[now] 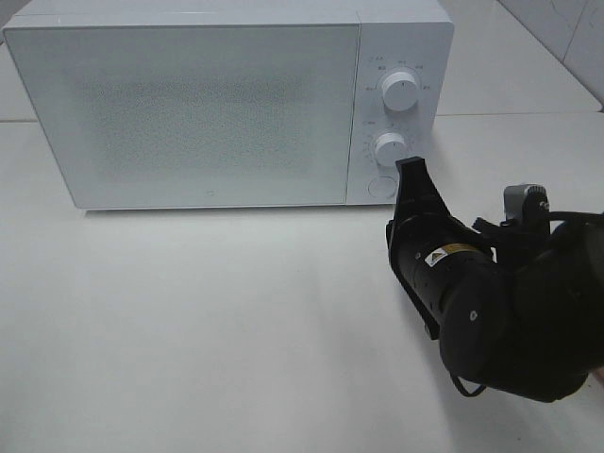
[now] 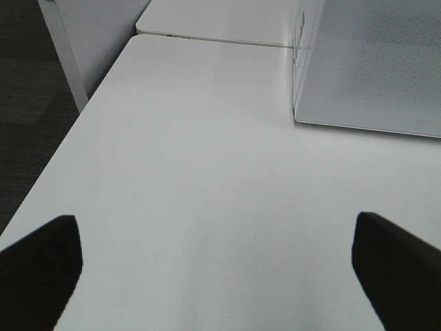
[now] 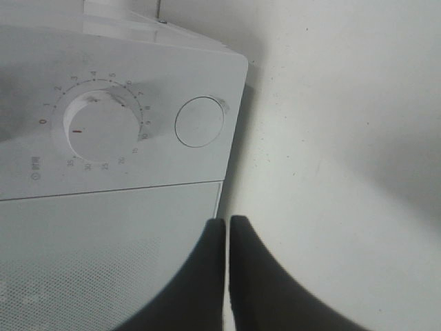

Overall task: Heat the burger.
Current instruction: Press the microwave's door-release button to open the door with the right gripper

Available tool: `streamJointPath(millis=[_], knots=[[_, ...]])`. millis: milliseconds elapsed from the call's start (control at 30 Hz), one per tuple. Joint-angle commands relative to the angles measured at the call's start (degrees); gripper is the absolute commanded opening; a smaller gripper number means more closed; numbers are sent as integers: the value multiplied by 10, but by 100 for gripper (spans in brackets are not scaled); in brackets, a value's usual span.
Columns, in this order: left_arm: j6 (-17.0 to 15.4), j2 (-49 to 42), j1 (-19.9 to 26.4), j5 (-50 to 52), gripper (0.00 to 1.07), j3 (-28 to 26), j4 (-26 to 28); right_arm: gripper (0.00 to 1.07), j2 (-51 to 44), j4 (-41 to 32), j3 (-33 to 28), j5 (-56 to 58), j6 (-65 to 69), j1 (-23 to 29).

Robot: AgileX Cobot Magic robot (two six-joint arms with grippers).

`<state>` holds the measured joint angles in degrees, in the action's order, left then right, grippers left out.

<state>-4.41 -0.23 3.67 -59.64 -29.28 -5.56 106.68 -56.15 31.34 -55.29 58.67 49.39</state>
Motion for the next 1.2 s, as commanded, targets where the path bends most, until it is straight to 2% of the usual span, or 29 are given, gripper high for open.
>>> streamJointPath(millis=[33, 167, 300, 500, 1200], knots=[[0, -11, 1, 2, 100, 3, 2, 0, 18, 7, 22, 13, 15, -2], [0, -11, 1, 2, 100, 3, 2, 0, 27, 22, 35, 27, 28, -18], [0, -11, 1, 2, 100, 3, 2, 0, 28, 66, 52, 33, 42, -61], [0, -11, 1, 2, 100, 3, 2, 0, 37, 103, 69, 45, 62, -97], [0, -11, 1, 2, 100, 3, -1, 0, 128, 131, 153, 48, 99, -133]])
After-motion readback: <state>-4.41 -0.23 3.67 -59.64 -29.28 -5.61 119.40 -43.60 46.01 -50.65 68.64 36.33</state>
